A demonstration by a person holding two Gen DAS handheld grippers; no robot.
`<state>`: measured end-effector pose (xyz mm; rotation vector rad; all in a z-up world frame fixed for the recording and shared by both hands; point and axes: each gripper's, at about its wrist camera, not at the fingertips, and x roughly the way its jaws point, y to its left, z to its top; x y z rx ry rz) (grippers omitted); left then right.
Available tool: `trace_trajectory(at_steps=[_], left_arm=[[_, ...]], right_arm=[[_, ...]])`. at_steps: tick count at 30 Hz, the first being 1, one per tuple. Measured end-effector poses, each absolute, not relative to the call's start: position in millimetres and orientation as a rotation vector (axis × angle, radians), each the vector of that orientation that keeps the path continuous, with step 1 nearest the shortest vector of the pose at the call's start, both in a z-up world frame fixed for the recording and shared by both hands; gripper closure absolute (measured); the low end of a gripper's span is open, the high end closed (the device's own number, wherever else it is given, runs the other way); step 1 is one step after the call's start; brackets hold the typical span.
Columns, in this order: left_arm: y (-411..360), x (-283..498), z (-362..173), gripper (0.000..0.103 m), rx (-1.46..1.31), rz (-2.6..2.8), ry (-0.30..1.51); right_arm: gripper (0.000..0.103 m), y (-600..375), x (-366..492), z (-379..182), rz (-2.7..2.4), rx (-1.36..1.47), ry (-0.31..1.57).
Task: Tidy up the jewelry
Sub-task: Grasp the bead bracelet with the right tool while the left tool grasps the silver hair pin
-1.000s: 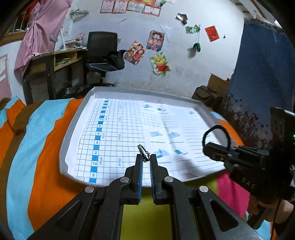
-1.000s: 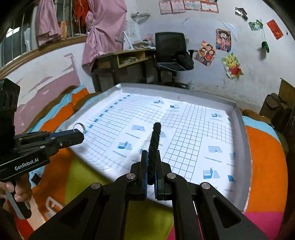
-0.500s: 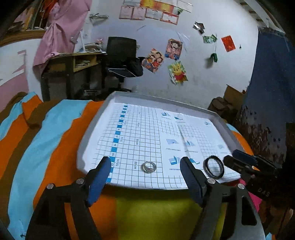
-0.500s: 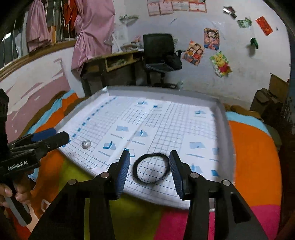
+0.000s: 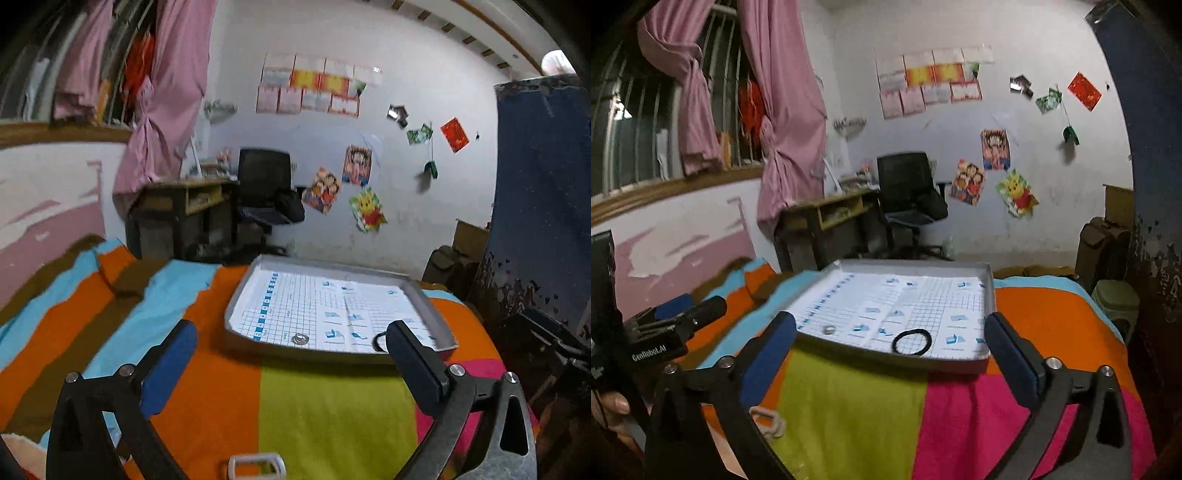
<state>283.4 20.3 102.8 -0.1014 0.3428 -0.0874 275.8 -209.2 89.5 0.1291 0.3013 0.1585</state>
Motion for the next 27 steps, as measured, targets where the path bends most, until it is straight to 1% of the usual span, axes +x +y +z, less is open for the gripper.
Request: trace_trajectory(at_steps=[10, 16, 22, 27], left_arm=[[25, 169, 100, 0.0, -0.107, -0.093, 0.261], [28, 120, 84, 0.0, -0.1, -0.068, 0.255], [24, 83, 55, 0.0, -0.07, -0.055, 0.315], [21, 69, 24, 0.0, -0.039, -0.051, 0.411]], right_arm=[[0.001, -215, 159, 93, 0.147, 0.115, 0.197], [0.001, -218, 104, 77, 0.158, 0.103, 0.197], [0.001, -217, 71, 51, 0.168, 0.081, 0.239], [0.001, -220, 60, 27, 0.166, 0.076, 0.288]])
